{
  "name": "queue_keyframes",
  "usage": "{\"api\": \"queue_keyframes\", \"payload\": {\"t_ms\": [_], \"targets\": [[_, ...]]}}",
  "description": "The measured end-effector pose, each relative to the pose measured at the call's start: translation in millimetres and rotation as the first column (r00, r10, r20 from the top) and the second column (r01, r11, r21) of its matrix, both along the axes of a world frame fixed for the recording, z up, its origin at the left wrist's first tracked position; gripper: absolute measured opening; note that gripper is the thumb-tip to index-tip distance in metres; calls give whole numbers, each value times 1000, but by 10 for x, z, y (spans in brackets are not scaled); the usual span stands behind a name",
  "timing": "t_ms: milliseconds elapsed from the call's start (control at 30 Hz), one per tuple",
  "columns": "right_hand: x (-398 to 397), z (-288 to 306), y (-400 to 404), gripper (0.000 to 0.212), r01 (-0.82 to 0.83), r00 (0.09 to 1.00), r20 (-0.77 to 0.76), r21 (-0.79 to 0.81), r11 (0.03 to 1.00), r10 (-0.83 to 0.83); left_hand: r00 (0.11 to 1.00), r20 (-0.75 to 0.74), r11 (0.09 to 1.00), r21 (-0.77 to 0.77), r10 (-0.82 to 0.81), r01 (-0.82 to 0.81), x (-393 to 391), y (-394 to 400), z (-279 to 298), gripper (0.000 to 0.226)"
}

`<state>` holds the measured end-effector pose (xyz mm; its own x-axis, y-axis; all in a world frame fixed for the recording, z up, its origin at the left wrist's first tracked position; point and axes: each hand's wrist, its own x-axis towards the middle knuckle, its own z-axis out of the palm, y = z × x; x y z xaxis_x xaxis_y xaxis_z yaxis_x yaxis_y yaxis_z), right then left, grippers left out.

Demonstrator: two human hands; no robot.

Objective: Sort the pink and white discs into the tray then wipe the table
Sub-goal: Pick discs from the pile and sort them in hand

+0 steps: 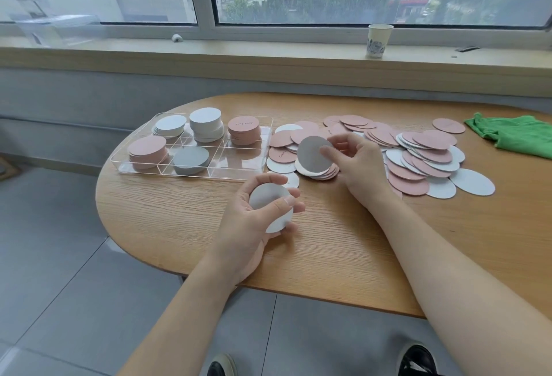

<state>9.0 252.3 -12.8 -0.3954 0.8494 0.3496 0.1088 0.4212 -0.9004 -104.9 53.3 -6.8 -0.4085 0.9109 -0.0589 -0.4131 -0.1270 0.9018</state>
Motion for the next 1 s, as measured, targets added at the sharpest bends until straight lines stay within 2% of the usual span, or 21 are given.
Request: {"api": "queue_keyframes", "payload": {"t_ms": [100, 200, 333, 600, 667, 767, 833, 933, 1000], "targets": [[63, 129, -88, 10, -210, 961, -222, -188, 959, 167, 999, 10, 999, -6, 34, -34, 13, 9, 4, 44], [74, 174, -202, 21, -441, 886, -282, -272, 855, 367, 997, 6, 997, 0, 71, -71, 17, 16, -5, 42], [50, 212, -329, 18, -548, 835, -241, -283, 787, 495, 995, 14, 995, 28, 97, -98, 21, 18, -4, 51], [-5, 194, -521, 10, -571, 820, -50, -156, 806, 570, 997, -65, 998, 47, 50, -47, 21, 24, -37, 52], [9, 217, -536, 8, -582, 811, -32, -144, 800, 584, 997, -68, 998, 45, 46, -43, 22, 25, -45, 46], [63, 262, -513, 12, -537, 837, 30, -140, 832, 546, 999, -36, 998, 43, 37, -35, 8, 23, -59, 39], [80, 233, -444, 12, -444, 891, 44, -121, 888, 452, 999, -35, 999, 44, 29, -28, -3, 18, -62, 41], [46, 91, -254, 14, -115, 988, 111, 52, 992, 109, 999, -43, 999, 50, 3, 0, -5, 2, -53, 43], [19, -6, -126, 15, 33, 977, 202, 178, 983, -69, 999, -46, 999, 37, -2, 4, -8, -6, -47, 39]]}}
